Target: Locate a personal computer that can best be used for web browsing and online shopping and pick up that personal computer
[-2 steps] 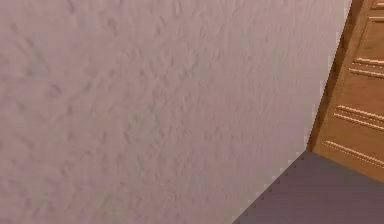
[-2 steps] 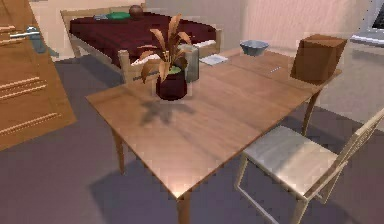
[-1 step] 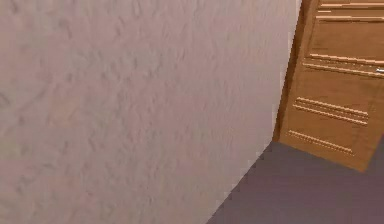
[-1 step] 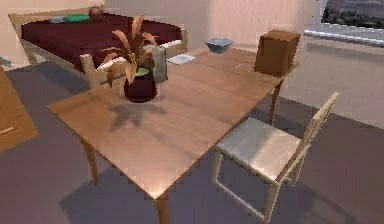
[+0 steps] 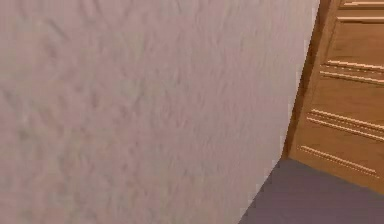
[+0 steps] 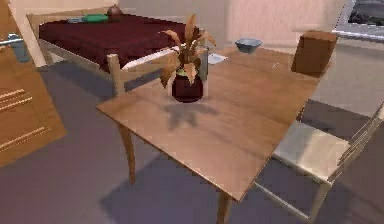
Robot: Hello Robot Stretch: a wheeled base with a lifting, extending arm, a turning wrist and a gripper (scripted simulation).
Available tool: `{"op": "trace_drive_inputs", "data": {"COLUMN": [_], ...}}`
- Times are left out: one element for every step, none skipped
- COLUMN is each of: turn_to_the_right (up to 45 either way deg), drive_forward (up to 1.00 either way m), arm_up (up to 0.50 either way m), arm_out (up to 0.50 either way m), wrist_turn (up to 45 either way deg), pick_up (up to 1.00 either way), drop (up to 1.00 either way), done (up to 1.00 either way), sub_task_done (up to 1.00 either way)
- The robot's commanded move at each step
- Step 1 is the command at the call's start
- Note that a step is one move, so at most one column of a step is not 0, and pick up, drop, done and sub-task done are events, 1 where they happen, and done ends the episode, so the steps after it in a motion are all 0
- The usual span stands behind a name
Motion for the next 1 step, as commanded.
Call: {"op": "trace_drive_inputs", "data": {"turn_to_the_right": [45.0], "drive_forward": [0.00], "arm_up": [0.00], "arm_out": [0.00], "wrist_turn": [0.0], "pick_up": [0.00], "drop": [0.00], "done": [0.00], "sub_task_done": [0.00]}}
